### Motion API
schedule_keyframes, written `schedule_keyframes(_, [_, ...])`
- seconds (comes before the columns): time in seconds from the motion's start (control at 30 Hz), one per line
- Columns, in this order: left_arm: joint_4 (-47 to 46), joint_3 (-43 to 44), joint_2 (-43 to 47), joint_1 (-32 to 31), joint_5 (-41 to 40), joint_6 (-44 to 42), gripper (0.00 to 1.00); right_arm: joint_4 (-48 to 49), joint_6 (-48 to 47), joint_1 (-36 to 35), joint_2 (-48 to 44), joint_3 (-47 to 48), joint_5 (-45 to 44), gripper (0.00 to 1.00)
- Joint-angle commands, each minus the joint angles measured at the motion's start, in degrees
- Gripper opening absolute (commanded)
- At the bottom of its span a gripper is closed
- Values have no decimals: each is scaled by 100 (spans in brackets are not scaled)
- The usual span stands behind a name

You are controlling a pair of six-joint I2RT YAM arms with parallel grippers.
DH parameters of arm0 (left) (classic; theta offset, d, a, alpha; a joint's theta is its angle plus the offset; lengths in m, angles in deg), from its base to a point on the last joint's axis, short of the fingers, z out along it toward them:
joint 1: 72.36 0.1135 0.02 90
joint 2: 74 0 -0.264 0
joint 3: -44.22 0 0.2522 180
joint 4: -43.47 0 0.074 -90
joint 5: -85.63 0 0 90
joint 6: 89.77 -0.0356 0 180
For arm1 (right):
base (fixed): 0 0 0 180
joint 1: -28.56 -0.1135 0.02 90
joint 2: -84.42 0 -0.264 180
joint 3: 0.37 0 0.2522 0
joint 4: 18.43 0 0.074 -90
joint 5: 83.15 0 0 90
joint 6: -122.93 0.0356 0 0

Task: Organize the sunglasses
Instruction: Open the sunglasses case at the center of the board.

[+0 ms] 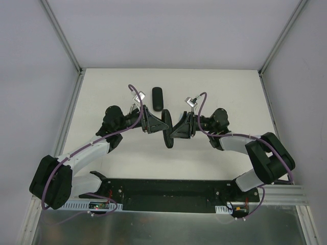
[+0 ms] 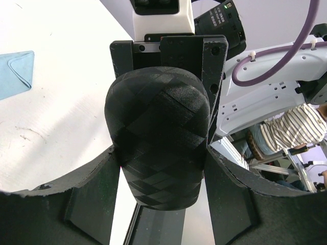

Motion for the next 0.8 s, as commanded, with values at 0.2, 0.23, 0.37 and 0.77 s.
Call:
schedule_keyframes(0.2, [798,289,-87,-54,-412,-868,22,-330,-1024,31,-367,172,-301,20])
schedule_keyframes(0.23, [973,341,-96,-54,-474,-983,22,-890,-1375,31,-490,172,-415,18])
schedule_keyframes(0.37, [1414,508,-184,-53,-685,-1247,22,-3255,-2983,-135,-1184,321,-1248,15])
schedule_keyframes(0.77, [3003,1087,-596,-377,-2343,-1976,17,-5869,-4489,-548,-1301,901,-3675,14])
